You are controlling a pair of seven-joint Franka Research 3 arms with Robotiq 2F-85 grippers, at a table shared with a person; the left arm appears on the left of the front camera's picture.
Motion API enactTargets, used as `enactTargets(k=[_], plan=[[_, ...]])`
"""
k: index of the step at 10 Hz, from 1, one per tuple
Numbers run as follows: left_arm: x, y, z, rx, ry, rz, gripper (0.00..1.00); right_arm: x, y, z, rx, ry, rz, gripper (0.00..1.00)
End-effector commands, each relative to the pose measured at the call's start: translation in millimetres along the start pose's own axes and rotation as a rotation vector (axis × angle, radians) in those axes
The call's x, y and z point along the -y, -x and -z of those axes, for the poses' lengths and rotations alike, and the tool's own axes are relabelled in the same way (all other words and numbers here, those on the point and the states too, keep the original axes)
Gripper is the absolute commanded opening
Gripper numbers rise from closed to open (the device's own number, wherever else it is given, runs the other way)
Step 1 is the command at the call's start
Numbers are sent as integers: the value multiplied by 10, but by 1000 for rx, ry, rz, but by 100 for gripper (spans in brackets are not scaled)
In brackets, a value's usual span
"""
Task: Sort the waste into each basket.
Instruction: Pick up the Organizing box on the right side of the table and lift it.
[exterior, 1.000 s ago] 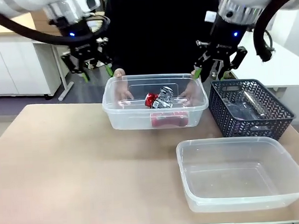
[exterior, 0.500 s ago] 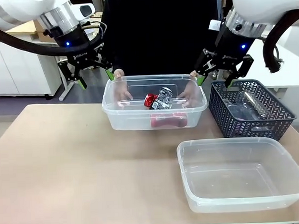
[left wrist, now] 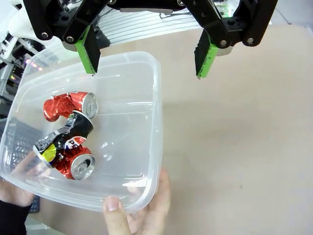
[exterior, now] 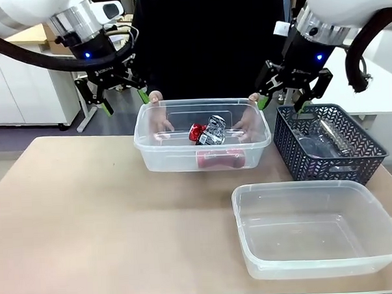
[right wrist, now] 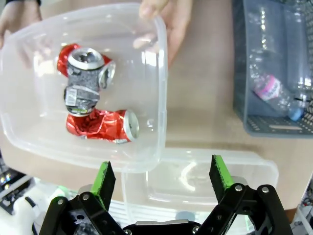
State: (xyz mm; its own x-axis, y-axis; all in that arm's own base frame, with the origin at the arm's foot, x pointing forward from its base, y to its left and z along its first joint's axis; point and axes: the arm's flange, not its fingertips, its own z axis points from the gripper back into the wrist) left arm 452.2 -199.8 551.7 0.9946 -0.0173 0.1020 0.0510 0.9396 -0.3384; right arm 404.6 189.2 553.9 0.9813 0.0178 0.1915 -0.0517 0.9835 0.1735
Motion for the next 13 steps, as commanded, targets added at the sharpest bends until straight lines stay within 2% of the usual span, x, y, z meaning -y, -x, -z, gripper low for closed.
enactTargets(k=[1, 3, 4, 5, 6, 7, 9, 10, 11, 12, 13], plan=[[4, -6, -14, 5, -12, -9, 100, 0, -9, -35, 3, -3, 2, 100], [0, 0, 0, 0, 0, 0, 100, 0, 0, 0, 0, 0, 0, 100], [49, 197, -113, -34, -56, 29, 100, 320, 328, -360, 31, -36, -10, 100], [134, 500, -222, -54, -58, 91, 100, 631, 704, -641, 3, -83, -88, 100], [371, 827, -174, -71, 11, 31, 100, 977, 1100, -809, -47, -33, -196, 100], [619, 1072, 0, -110, 21, 7, 100, 1292, 1336, -862, -22, 39, -189, 100], [1180, 1352, 506, -155, 19, 13, 100, 1817, 1681, -788, -12, 49, -212, 100], [1500, 1535, 818, -183, -46, 50, 100, 2032, 1785, -664, 13, 121, -173, 100], [1644, 1659, 968, -163, -57, 101, 100, 2124, 1792, -564, 22, 169, -136, 100], [1775, 1661, 1041, -195, -91, 147, 100, 2065, 1705, -623, 88, 211, 49, 100], [1554, 1789, 837, -190, -32, 81, 100, 2037, 1894, -748, -17, 108, -159, 100]])
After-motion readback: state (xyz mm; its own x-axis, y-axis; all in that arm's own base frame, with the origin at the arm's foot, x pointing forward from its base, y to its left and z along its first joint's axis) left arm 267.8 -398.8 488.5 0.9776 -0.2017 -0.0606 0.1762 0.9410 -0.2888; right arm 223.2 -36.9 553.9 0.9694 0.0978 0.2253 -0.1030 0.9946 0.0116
